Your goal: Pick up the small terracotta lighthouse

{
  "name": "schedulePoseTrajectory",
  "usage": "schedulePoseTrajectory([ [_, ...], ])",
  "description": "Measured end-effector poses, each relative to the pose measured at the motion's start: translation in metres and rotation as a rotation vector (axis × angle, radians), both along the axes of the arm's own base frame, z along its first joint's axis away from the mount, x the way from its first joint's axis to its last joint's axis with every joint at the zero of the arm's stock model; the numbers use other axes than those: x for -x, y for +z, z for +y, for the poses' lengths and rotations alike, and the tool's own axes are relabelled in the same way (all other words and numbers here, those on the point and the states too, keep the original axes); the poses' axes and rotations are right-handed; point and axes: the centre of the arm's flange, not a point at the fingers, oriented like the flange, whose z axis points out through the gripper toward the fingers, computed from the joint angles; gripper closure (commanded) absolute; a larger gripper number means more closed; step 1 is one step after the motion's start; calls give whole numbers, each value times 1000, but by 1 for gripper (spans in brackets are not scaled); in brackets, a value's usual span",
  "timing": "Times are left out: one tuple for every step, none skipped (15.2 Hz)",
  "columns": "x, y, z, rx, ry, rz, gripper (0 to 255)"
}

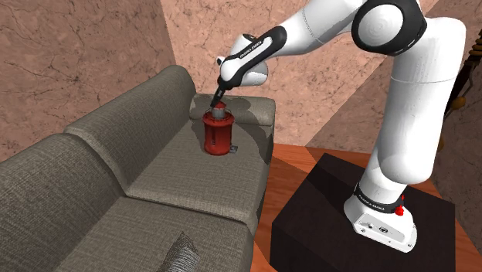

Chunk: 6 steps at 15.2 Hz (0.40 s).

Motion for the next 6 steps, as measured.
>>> schedulePoseTrajectory([
  [0, 6, 0, 0, 0, 0, 255],
  [1, 12, -2, 0, 0, 0, 255],
  [0, 18, -1, 0, 0, 0, 255],
  [1, 22, -1, 0, 0, 0, 255],
  [1, 27, -2, 0, 0, 0, 255],
  [1, 30, -1, 0, -1, 0, 255],
])
